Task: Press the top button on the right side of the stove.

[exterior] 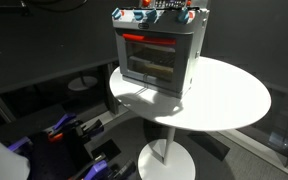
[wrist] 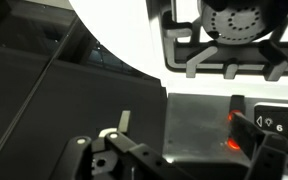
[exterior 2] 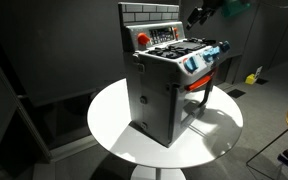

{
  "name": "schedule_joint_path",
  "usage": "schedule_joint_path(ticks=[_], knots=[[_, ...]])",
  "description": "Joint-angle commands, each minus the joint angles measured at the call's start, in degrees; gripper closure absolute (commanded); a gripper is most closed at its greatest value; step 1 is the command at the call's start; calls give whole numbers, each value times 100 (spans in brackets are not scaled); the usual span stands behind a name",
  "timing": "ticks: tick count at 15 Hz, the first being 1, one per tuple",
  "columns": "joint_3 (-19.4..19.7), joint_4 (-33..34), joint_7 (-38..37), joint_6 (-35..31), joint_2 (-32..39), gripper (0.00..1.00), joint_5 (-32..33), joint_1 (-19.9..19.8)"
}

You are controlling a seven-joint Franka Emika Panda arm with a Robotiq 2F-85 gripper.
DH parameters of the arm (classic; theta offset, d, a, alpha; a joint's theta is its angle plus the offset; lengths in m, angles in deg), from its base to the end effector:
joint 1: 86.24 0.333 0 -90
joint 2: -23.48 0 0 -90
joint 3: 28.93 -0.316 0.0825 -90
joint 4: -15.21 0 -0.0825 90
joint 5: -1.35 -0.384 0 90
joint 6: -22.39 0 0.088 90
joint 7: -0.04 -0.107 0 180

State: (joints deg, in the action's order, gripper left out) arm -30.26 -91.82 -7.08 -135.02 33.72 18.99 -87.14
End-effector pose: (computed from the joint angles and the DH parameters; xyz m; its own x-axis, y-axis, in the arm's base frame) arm 0.6518 0.0161 0.5000 0.7549 0.1623 0.6355 0.0525 -0.9807 0.1881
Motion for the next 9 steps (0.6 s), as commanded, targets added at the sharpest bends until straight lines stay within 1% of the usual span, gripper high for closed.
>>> schedule_joint_path(ticks=[1, 9], knots=[[60, 420, 382, 35, 310, 0, -380, 73], [-50, 744, 885, 29, 610, 0, -1010, 74]])
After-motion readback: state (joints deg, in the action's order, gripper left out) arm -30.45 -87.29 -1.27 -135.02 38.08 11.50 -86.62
